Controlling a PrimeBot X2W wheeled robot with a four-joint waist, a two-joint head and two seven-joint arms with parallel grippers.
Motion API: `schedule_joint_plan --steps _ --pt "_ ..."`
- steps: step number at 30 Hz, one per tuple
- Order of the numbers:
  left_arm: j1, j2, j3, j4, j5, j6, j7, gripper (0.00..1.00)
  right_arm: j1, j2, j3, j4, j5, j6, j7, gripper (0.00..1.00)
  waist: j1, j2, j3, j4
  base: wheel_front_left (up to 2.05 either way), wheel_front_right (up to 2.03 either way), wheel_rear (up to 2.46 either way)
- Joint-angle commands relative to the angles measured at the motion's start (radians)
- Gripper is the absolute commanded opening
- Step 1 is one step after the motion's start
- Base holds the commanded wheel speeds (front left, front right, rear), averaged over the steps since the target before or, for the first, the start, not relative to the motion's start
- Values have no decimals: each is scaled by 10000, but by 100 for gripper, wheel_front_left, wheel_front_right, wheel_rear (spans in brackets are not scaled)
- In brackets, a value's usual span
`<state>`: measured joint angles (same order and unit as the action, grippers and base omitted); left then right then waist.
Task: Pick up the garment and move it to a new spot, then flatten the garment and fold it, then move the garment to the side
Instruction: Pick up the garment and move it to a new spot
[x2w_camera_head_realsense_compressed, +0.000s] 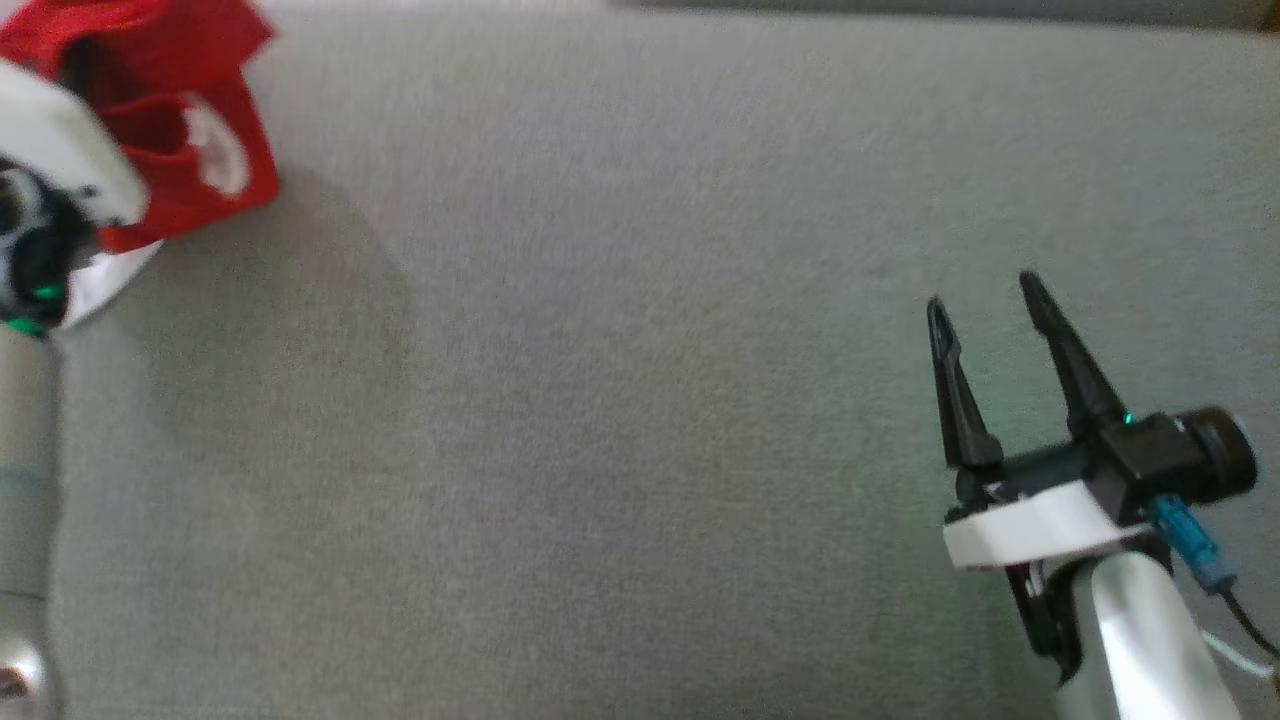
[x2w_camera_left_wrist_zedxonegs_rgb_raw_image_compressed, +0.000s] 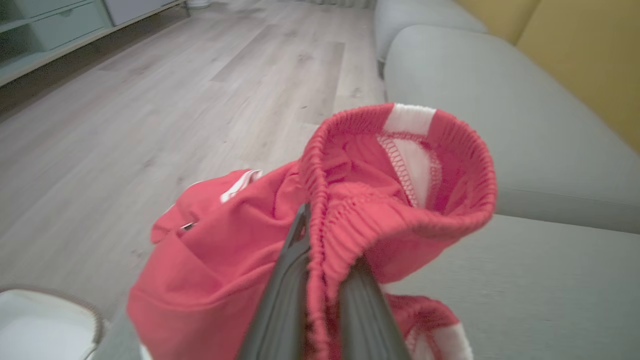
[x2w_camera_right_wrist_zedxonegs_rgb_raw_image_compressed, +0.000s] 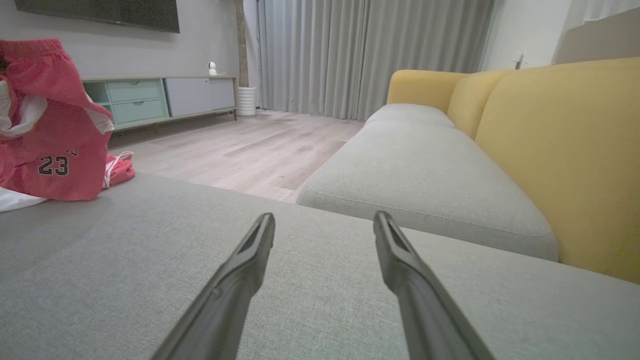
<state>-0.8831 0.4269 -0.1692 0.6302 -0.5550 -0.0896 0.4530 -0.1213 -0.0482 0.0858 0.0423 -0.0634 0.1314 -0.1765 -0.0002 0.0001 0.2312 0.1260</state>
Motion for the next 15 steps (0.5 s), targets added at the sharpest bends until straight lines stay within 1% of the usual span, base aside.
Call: schedule_joint_plan --steps 1,4,8,12,15 --pt "-321 211 101 -724 -132 -83 185 0 71 -20 177 -179 183 -7 -171 100 2 -1 -872 -375 0 0 0" --pt "-157 -370 -238 -1477 -352 -111 587 0 317 -20 118 90 421 -7 -311 100 2 -1 -1387 -687 0 0 0" --pt "209 -1551 -658 -2487 -841 18 974 0 650 -20 13 365 659 -7 -458 100 2 -1 -1862 -1115 0 0 0" --pt "772 -2941 -874 -3328 -1615 331 1095 0 818 -20 -51 544 810 -7 -568 100 2 -1 -1904 -1589 0 0 0" --pt "1358 -3578 -1031 -3650 -2368 672 908 0 803 -20 -64 625 844 -7 -626 100 2 -1 -1710 -1933 0 0 0"
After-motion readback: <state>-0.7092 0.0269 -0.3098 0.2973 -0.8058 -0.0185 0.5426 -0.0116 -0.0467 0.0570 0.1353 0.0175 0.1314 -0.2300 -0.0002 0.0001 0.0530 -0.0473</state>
